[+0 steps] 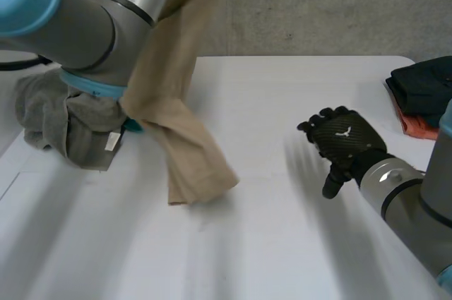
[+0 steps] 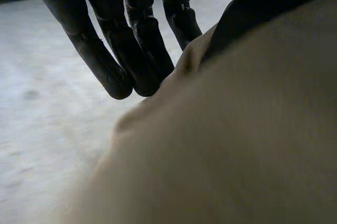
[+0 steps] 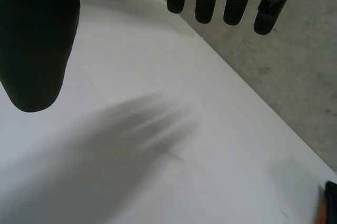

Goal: Fold the laundry.

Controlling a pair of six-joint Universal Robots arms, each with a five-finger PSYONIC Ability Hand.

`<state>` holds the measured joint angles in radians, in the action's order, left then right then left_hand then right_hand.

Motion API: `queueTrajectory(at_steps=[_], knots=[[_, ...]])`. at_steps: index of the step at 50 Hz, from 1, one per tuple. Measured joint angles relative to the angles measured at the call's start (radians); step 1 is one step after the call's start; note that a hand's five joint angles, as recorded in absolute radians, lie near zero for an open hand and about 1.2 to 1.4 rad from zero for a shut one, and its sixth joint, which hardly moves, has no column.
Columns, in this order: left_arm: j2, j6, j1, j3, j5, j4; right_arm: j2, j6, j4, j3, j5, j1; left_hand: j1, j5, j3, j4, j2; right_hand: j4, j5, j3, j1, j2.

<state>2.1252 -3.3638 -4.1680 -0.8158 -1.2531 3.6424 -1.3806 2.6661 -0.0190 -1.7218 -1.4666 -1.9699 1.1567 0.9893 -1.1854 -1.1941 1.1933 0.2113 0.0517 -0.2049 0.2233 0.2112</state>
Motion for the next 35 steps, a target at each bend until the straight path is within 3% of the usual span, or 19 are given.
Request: queueTrajectory(at_steps=[9,13,14,17,19,20,22,27,35], knots=[[0.004,0.043,0.015,-0.277,0.273,-0.065,-0.011,0.019,0.002,0.017,0.044,0.106,0.000,0.000,-0.002,-0.001,0.001,0.000,0.000,0.000,0.000,0.000],[0.006,-0.027,0.004,-0.441,0.373,-0.069,-0.010,0.022,0.004,0.029,0.087,0.148,-0.080,-0.067,0.087,0.096,-0.094,0.000,0.000,0.000,0.000,0.000],[0.006,-0.057,0.000,-0.483,0.396,-0.068,-0.008,0.023,0.005,0.033,0.101,0.157,-0.230,-0.201,0.225,0.235,-0.244,0.000,0.000,0.000,0.000,0.000],[0.000,-0.143,-0.010,-0.564,0.436,-0.072,-0.003,0.022,0.005,0.042,0.143,0.170,-0.402,-0.386,0.416,0.420,-0.426,0.000,0.000,0.000,0.000,0.000],[-0.009,-0.193,-0.015,-0.594,0.441,-0.085,0.002,0.021,0.004,0.047,0.171,0.172,-0.402,-0.386,0.416,0.420,-0.426,0.000,0.000,0.000,0.000,0.000],[-0.018,-0.224,-0.019,-0.609,0.436,-0.100,0.006,0.019,0.003,0.050,0.191,0.171,-0.613,-0.597,0.609,0.625,-0.619,0.000,0.000,0.000,0.000,0.000],[-0.038,-0.268,-0.024,-0.624,0.414,-0.135,0.016,0.015,0.001,0.056,0.223,0.166,-0.752,-0.749,0.759,0.776,-0.769,0.000,0.000,0.000,0.000,0.000],[-0.101,-0.329,-0.034,-0.640,0.296,-0.256,0.055,-0.015,-0.013,0.079,0.307,0.145,-0.806,-0.839,0.844,0.859,-0.852,0.000,0.000,0.000,0.000,0.001],[-0.186,-0.311,-0.005,-0.658,-0.010,-0.442,0.217,-0.181,-0.026,0.188,0.383,0.097,-0.928,-0.936,0.951,0.971,-0.963,0.000,0.000,0.000,0.000,0.001]])
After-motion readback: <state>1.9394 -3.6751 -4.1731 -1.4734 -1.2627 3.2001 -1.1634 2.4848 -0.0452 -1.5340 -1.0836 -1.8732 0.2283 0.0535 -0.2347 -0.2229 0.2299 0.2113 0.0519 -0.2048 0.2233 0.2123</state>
